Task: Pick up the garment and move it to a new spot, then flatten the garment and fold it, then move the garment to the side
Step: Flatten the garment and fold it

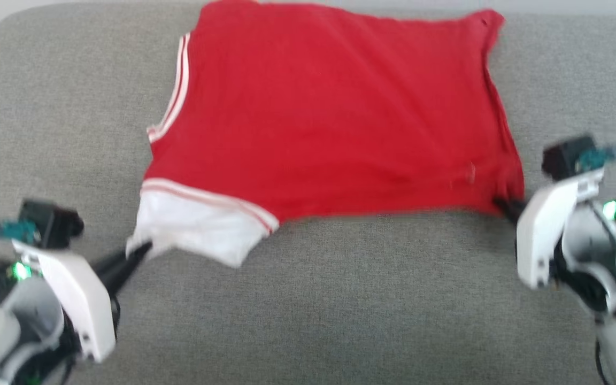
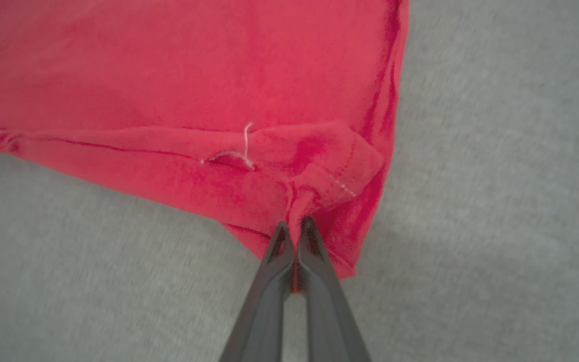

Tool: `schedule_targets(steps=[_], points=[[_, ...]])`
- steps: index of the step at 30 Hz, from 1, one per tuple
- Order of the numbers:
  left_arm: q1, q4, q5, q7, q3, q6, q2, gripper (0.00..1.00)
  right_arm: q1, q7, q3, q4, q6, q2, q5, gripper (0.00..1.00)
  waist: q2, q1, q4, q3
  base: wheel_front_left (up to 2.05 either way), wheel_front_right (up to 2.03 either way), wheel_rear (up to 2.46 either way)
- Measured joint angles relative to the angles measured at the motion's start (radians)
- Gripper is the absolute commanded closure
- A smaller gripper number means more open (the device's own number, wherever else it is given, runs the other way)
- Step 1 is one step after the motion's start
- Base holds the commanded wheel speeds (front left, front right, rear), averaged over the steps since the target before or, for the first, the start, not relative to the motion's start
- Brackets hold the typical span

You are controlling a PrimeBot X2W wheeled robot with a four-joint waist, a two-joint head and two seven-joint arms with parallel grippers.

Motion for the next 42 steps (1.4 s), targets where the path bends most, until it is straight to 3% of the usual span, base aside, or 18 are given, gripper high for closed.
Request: schedule_targets(steps=[12, 19, 22, 28, 32, 42], points=[[0.227, -0.230, -0.122, 0.040, -0.060, 0.170, 0.111, 1.00, 0.332, 0.245, -0.056, -0.298, 0.000, -0.080, 0.085, 1.00, 0.0000, 0.0000, -0.001, -0.042, 0.00, 0.00, 0.00], [0.248, -0.298, -0.140, 0.068, -0.068, 0.186, 0.149, 1.00, 0.427, 0.271, -0.126, -0.397, 0.000, -0.063, 0.112, 1.00, 0.0000, 0.0000, 0.002, -0.043, 0.00, 0.00, 0.00], [0.210, -0.306, -0.100, 0.067, -0.042, 0.186, 0.182, 1.00, 0.430, 0.268, -0.150, -0.437, 0.000, -0.037, 0.117, 1.00, 0.0000, 0.0000, -0.002, -0.040, 0.00, 0.00, 0.00], [0.086, -0.294, -0.006, 0.045, 0.027, 0.154, 0.224, 1.00, 0.384, 0.261, -0.181, -0.484, 0.000, 0.002, 0.081, 1.00, 0.0000, 0.0000, -0.015, -0.025, 0.00, 0.00, 0.00], [-0.014, -0.229, 0.081, 0.051, 0.055, 0.087, 0.212, 1.00, 0.313, 0.250, -0.185, -0.474, 0.000, 0.023, 0.044, 1.00, 0.0000, 0.0000, -0.025, -0.006, 0.00, 0.00, 0.00], [-0.272, 0.094, 0.228, 0.083, 0.052, -0.110, 0.022, 1.00, 0.068, 0.143, -0.140, -0.277, 0.000, 0.061, -0.064, 1.00, 0.0000, 0.0000, -0.052, 0.067, 0.00, 0.00, 0.00]])
